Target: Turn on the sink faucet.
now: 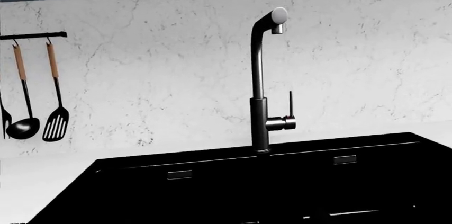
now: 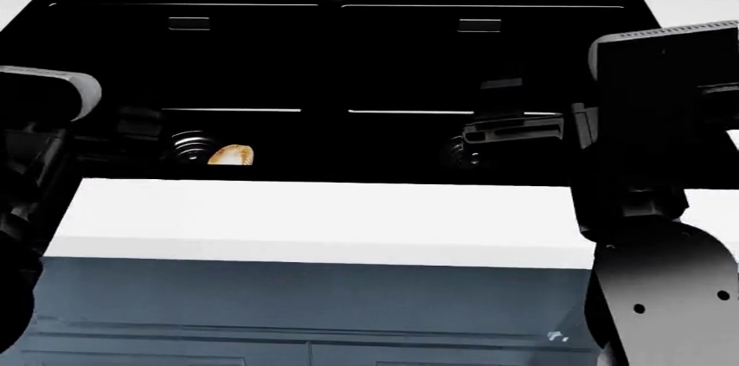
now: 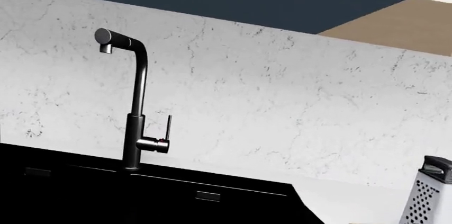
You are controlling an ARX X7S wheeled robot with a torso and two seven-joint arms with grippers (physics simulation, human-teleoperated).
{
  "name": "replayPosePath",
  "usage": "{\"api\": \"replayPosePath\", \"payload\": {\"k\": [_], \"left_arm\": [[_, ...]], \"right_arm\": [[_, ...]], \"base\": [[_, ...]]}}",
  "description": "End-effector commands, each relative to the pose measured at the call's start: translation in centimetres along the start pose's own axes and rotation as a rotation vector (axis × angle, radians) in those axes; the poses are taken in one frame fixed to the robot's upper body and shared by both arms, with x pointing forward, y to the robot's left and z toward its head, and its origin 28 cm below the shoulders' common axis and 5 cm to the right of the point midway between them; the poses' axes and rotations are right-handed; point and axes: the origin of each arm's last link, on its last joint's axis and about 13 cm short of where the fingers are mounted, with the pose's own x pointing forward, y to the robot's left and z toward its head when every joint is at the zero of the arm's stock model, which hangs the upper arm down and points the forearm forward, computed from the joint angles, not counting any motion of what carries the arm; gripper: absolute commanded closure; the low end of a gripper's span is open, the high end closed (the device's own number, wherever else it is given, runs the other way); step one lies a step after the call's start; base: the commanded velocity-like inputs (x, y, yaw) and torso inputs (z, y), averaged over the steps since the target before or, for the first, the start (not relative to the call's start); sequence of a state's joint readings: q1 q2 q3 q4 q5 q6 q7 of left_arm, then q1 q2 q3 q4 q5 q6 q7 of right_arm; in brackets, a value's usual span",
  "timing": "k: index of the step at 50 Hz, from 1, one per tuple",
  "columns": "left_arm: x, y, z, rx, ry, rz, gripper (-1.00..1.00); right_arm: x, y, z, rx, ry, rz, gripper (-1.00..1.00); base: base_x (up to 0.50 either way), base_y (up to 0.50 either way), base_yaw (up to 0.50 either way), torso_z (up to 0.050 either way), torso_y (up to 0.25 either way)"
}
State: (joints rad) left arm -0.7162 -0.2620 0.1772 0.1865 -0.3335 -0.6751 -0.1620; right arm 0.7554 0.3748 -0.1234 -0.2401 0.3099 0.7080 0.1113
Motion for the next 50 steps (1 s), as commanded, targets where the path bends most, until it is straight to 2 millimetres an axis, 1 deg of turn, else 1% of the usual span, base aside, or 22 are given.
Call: {"api": "replayPosePath", "payload": {"k": [1, 3, 4, 5, 6, 7, 8, 11, 13, 15, 16, 17, 18, 21, 24, 27, 31, 33, 39, 46, 48, 50], "left_arm": [[5.2, 2.2, 4.5, 0.107, -0.015, 0.018, -1.0], [5.8, 2.8, 5.6, 0.117, -0.021, 0.021, -1.0], [6.1, 3.3, 6.1, 0.118, -0.022, 0.02, -1.0], [6.4, 3.5, 6.3, 0.127, -0.012, 0.014, -1.0], [6.4, 3.6, 6.4, 0.12, -0.013, 0.014, -1.0], [6.2, 3.8, 6.5, 0.065, 0.011, 0.003, -1.0], [6.2, 4.0, 6.4, 0.117, 0.006, 0.017, -1.0], [6.7, 4.2, 5.9, 0.178, 0.036, 0.02, -1.0], [6.9, 4.4, 5.8, 0.201, 0.05, 0.012, -1.0], [7.6, 4.8, 5.5, 0.183, 0.066, 0.026, -1.0], [7.8, 4.9, 5.5, 0.129, 0.067, 0.023, -1.0], [7.8, 4.9, 5.5, 0.112, 0.06, 0.022, -1.0], [7.8, 5.0, 5.1, 0.149, 0.076, 0.023, -1.0], [8.1, 5.5, 5.1, 0.092, 0.012, 0.024, -1.0], [8.3, 6.0, 4.8, 0.134, 0.035, 0.035, -1.0], [8.2, 6.2, 4.6, 0.132, 0.033, 0.034, -1.0], [8.5, 6.1, 4.7, 0.152, 0.007, 0.04, -1.0], [8.5, 6.1, 4.7, 0.152, 0.024, 0.02, -1.0], [8.5, 6.2, 5.5, 0.149, 0.019, 0.022, -1.0], [8.7, 5.8, 5.4, 0.158, 0.023, 0.02, -1.0], [8.7, 5.8, 5.6, 0.158, 0.022, 0.017, -1.0], [8.4, 6.1, 6.2, 0.149, 0.016, 0.018, -1.0]], "right_arm": [[4.4, -2.8, 3.7, -0.067, 0.011, 0.029, -1.0], [4.9, -3.0, 4.1, -0.085, 0.026, 0.085, -1.0], [5.1, -3.2, 4.3, -0.295, 0.069, 0.13, -1.0], [5.4, -3.1, 4.7, -0.214, 0.069, 0.128, -1.0], [5.5, -3.2, 4.9, -0.219, 0.068, 0.128, -1.0], [5.7, -3.5, 5.3, -0.262, 0.082, 0.124, -1.0], [6.0, -3.8, 5.6, -0.236, 0.088, 0.124, -1.0], [6.4, -4.3, 5.4, -0.25, 0.118, 0.131, -1.0], [6.4, -4.4, 5.0, -0.221, 0.127, 0.131, -1.0], [6.5, -4.4, 4.5, -0.214, 0.135, 0.141, -1.0], [6.4, -4.3, 4.3, -0.194, 0.138, 0.147, -1.0], [6.4, -4.3, 4.3, -0.184, 0.139, 0.15, -1.0], [6.4, -4.4, 4.3, -0.182, 0.137, 0.146, -1.0], [6.5, -4.3, 4.7, -0.176, 0.134, 0.157, -1.0], [6.6, -4.2, 4.9, -0.18, 0.135, 0.169, -1.0], [6.7, -4.2, 4.9, -0.171, 0.131, 0.168, -1.0], [7.0, -4.2, 4.8, -0.171, 0.132, 0.169, -1.0], [7.1, -4.1, 4.9, -0.168, 0.129, 0.17, -1.0], [7.0, -4.0, 4.5, -0.152, 0.135, 0.174, -1.0], [6.9, -4.3, 4.8, -0.148, 0.124, 0.158, -1.0], [6.9, -4.2, 4.8, -0.114, 0.119, 0.162, -1.0], [7.0, -4.0, 4.7, -0.024, 0.109, 0.174, -1.0]], "base": [[0.0, 0.0, 0.0, 0.0, 0.0], [0.0, 0.0, 0.0, 0.0, 0.0], [0.0, 0.0, 0.0, 0.0, 0.0], [0.0, 0.0, 0.0, 0.0, 0.0], [0.0, 0.0, 0.0, 0.0, 0.0], [0.0, 0.0, 0.0, 0.0, 0.0], [0.0, 0.0, 0.0, 0.0, 0.0], [0.0, 0.0, 0.0, 0.0, 0.0], [0.0, 0.0, 0.0, 0.0, 0.0], [0.0, 0.0, 0.0, 0.0, 0.0], [0.0, 0.0, 0.0, 0.0, 0.0], [0.0, 0.0, 0.0, 0.0, 0.0], [0.0, 0.0, 0.0, 0.0, 0.0], [0.0, 0.0, 0.0, 0.0, 0.0], [0.0, 0.0, 0.0, 0.0, 0.0], [0.0, 0.0, 0.0, 0.0, 0.0], [0.0, 0.0, 0.0, 0.012, -0.208], [0.0, 0.0, 0.0, 0.014, -0.23], [0.0, 0.0, 0.0, 0.014, -0.23], [0.0, 0.0, 0.0, 0.014, -0.23], [0.0, 0.0, 0.0, 0.014, -0.229], [0.0, 0.0, 0.0, 0.014, -0.23]]}}
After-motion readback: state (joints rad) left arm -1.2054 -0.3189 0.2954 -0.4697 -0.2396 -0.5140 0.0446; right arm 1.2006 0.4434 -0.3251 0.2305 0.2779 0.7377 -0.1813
